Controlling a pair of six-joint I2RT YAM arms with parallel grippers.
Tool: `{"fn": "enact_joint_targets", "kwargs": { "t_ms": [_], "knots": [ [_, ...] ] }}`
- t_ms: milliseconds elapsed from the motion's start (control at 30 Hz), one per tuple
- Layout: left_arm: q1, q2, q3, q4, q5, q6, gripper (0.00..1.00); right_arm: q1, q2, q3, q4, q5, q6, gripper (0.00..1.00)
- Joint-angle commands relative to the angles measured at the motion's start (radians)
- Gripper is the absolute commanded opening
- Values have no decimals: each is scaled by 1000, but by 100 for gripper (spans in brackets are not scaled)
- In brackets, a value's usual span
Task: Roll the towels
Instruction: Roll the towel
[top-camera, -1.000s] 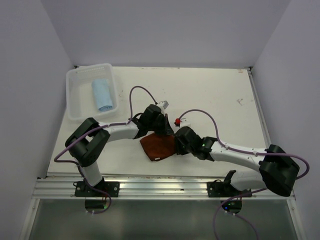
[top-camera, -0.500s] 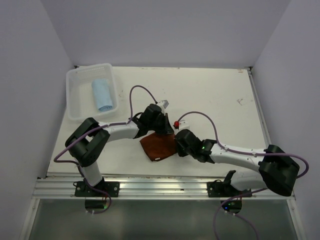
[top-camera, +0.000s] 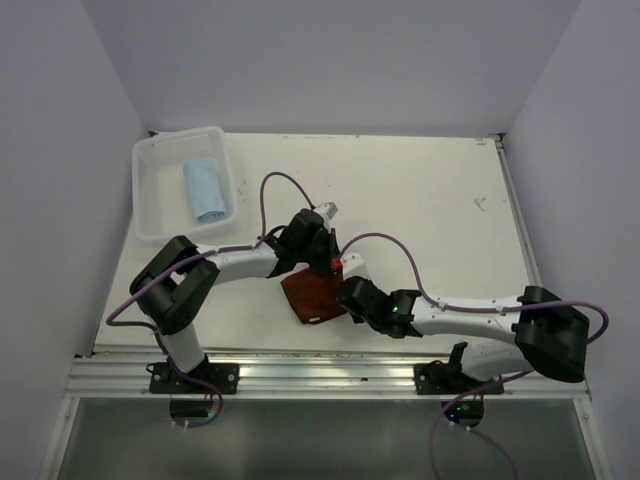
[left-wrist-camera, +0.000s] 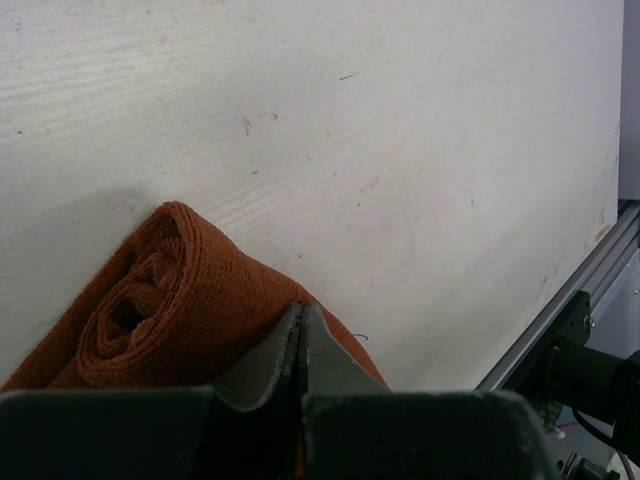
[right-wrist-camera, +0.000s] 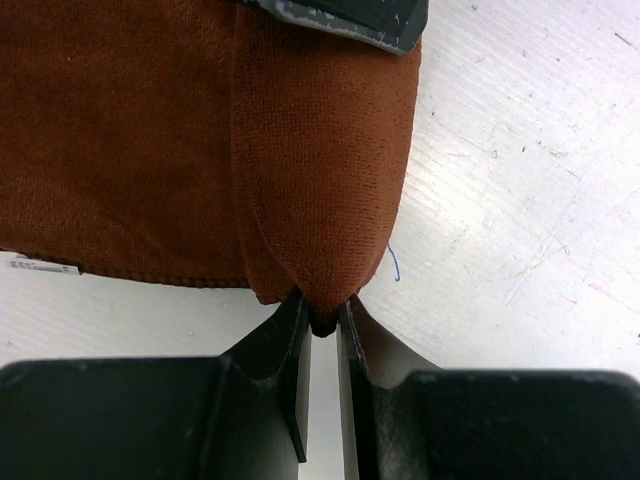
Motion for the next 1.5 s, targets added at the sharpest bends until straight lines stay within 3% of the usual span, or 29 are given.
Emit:
{"fn": "enact_joint_targets", "kwargs": {
  "t_ms": [0, 533, 1033, 1333, 1400, 1467],
  "knots": [
    [-2, -65, 36, -8, -31, 15, 0, 35, 31, 46, -42, 88, -24, 0],
    [6, -102, 14, 23, -16, -31, 0, 158, 158, 159, -120, 249, 13, 0],
    [6, -122, -65, 58, -3, -45, 0, 324, 515, 457, -419, 404, 17, 0],
    [6, -146, -131, 75, -11, -53, 0, 333, 545, 494, -444, 420, 13, 0],
    [6, -154, -151, 83, -19, -56, 0, 333, 537, 496, -445, 423, 14, 3],
    [5, -157, -170, 90, -22, -59, 0, 333, 520, 497, -445, 423, 16, 15]
  ]
}}
